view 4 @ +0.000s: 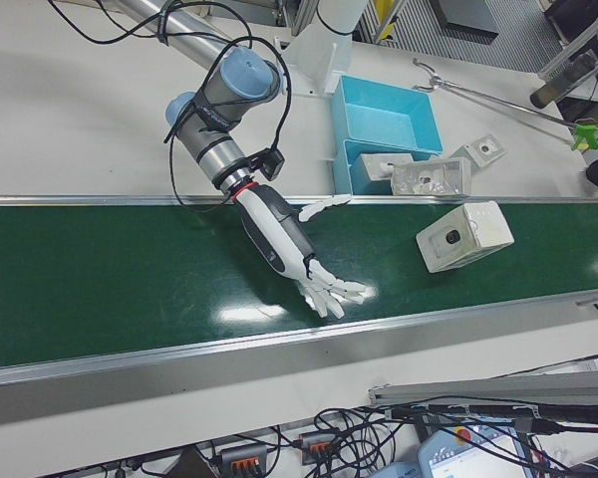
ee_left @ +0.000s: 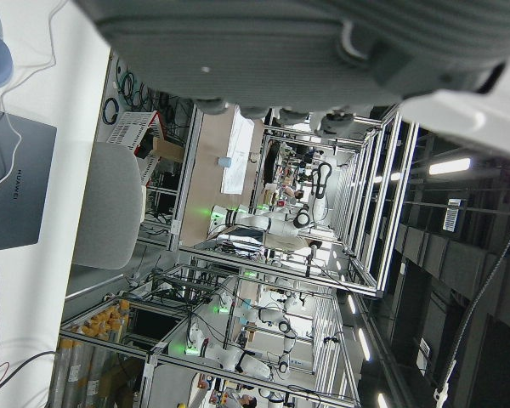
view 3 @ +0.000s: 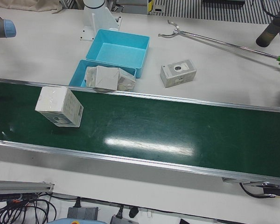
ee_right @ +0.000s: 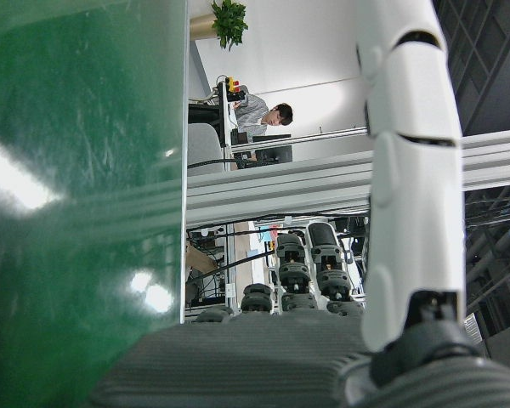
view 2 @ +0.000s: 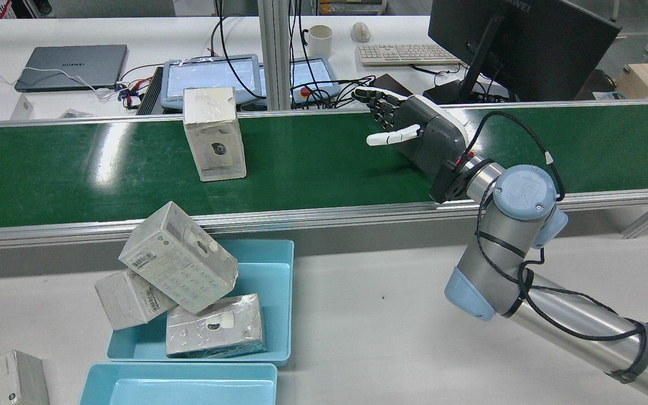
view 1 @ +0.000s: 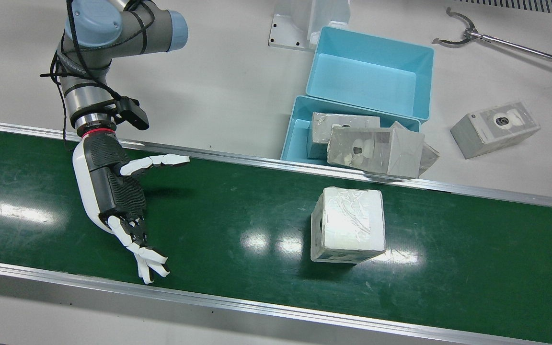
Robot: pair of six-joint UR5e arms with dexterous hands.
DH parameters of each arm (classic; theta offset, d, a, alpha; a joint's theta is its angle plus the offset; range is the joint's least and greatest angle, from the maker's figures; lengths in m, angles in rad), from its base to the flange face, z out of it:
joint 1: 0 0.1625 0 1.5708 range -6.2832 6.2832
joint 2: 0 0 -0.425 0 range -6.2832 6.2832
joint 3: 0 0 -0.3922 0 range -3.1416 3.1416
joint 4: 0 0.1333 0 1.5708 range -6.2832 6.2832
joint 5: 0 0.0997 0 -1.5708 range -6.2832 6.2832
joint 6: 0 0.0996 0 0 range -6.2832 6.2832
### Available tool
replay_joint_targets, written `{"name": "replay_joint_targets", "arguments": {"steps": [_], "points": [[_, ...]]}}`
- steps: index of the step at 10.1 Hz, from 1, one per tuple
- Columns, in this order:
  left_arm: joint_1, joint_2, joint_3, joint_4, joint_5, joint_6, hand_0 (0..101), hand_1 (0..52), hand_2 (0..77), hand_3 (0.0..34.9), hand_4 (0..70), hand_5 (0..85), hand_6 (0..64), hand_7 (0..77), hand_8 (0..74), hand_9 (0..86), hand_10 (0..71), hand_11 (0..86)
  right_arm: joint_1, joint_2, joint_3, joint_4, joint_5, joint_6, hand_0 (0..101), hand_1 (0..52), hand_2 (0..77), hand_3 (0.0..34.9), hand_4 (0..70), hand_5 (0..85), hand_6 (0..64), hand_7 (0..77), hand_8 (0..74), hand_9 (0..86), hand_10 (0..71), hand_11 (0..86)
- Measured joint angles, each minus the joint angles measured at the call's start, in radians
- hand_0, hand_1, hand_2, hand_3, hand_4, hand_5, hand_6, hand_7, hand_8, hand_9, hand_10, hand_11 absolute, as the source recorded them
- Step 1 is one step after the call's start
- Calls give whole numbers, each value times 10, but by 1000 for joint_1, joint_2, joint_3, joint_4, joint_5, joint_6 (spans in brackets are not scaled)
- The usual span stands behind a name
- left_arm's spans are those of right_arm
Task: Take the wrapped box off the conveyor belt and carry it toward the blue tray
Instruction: 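Shift the right hand along the belt toward the approaching wrapped box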
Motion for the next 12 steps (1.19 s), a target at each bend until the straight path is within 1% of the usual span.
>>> {"name": "replay_joint_targets", "arguments": {"steps": [1, 2, 5, 6, 8, 9, 10, 11, 12], "points": [[0, 0, 0, 0, 0, 0, 0, 0, 11, 0, 0, 11, 5, 5, 5, 5, 5, 5, 0, 6, 2, 1, 0, -1, 490, 164, 109, 0, 104, 185, 55, 60, 22, 49, 0, 5], [0, 0, 0, 0, 0, 0, 0, 0, 11, 0, 0, 11, 5, 5, 5, 0, 5, 5, 0, 12, 3, 2, 0, -1, 486, 153, 109, 0, 98, 175, 55, 60, 22, 49, 0, 5], [0, 0, 0, 0, 0, 0, 0, 0, 11, 0, 0, 11, 5, 5, 5, 0, 0, 5, -2, 24, 2, 5, 0, -13, 486, 153, 109, 0, 98, 175, 55, 55, 22, 49, 0, 5], [0, 0, 0, 0, 0, 0, 0, 0, 5, 0, 0, 11, 5, 5, 5, 5, 5, 5, -2, 25, 2, 5, 0, -17, 486, 153, 109, 0, 109, 175, 55, 55, 22, 49, 0, 5], [0, 0, 0, 0, 0, 0, 0, 0, 11, 0, 0, 11, 5, 5, 5, 5, 5, 5, -4, 28, 2, 5, -1, -24, 485, 153, 120, 0, 109, 175, 55, 55, 22, 49, 0, 5], [0, 0, 0, 0, 0, 0, 0, 0, 11, 0, 0, 11, 5, 5, 5, 5, 5, 5, -5, 31, 2, 5, -1, -27, 486, 153, 120, 0, 98, 169, 49, 44, 0, 38, 0, 5], [0, 0, 0, 0, 0, 0, 0, 0, 11, 0, 0, 11, 5, 5, 5, 0, 5, 5, -6, 33, 2, 5, -2, -29, 486, 153, 120, 0, 98, 169, 49, 44, 0, 38, 0, 5], [0, 0, 0, 0, 0, 0, 0, 0, 11, 0, 0, 11, 5, 5, 5, 5, 5, 5, -7, 34, 2, 5, -2, -31, 486, 164, 114, 0, 82, 169, 44, 44, 11, 33, 0, 5], [0, 0, 0, 0, 0, 0, 0, 0, 11, 0, 0, 11, 5, 5, 5, 0, 5, 5, -8, 34, 2, 5, -3, -32, 486, 158, 114, 0, 93, 169, 44, 38, 11, 33, 0, 5]]}}
